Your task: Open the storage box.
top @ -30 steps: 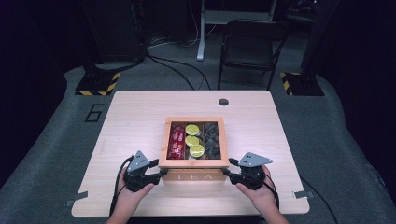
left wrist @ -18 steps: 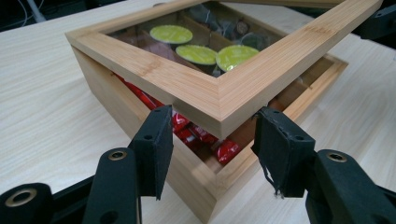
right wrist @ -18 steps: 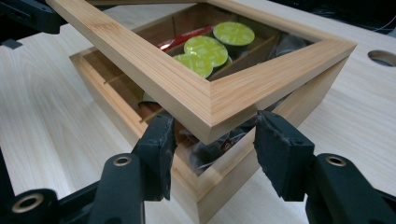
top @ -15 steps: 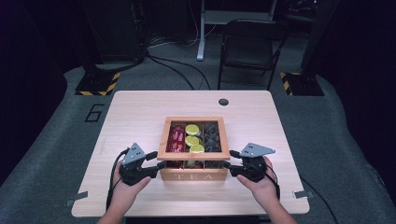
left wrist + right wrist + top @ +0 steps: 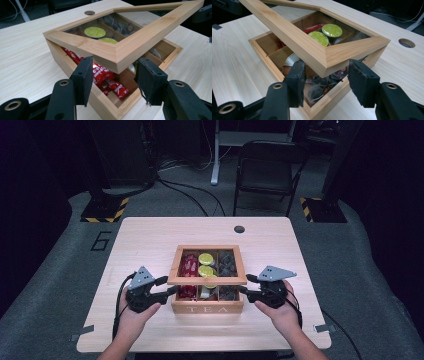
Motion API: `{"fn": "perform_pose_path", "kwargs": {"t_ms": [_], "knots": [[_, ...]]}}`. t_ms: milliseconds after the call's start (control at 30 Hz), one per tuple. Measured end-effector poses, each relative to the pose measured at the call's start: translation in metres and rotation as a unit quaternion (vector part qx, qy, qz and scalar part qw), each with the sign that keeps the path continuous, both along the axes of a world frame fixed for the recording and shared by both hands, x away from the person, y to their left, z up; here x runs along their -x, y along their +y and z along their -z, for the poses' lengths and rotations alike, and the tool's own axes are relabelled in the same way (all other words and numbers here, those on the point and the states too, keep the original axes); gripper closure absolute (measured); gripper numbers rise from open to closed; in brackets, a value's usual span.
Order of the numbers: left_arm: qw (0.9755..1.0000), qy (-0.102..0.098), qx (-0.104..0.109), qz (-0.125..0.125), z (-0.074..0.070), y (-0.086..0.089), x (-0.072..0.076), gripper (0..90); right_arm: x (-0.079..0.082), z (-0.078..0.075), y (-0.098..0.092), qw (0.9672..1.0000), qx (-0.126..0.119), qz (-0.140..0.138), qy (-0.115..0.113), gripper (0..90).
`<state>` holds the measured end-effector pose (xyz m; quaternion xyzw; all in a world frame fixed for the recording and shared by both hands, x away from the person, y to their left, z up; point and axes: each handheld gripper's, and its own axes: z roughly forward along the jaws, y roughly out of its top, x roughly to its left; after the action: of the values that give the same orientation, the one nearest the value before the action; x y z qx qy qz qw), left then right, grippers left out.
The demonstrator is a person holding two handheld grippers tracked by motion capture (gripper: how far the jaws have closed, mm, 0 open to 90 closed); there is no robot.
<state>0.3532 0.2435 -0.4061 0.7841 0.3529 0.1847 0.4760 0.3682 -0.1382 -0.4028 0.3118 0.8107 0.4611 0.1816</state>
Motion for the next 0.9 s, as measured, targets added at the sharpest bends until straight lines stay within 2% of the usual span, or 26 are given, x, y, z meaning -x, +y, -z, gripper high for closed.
{"fn": "perform_pose_path", "kwargs": {"t_ms": [467, 667, 900], "knots": [[0.9999, -0.01, -0.008, 0.001, -0.015, 0.001, -0.007, 51.3, -0.008, -0.019, 0.001, 0.9997, 0.017, -0.008, -0.015, 50.7], [0.9998, -0.017, -0.013, -0.008, -0.022, -0.001, -0.009, 51.7, -0.011, -0.024, 0.001, 0.9998, 0.009, -0.004, -0.017, 51.1], [0.9998, -0.014, -0.004, -0.015, -0.03, -0.002, -0.016, 49.4, -0.016, -0.032, 0.002, 0.9997, 0.01, -0.003, -0.024, 51.3]]}}
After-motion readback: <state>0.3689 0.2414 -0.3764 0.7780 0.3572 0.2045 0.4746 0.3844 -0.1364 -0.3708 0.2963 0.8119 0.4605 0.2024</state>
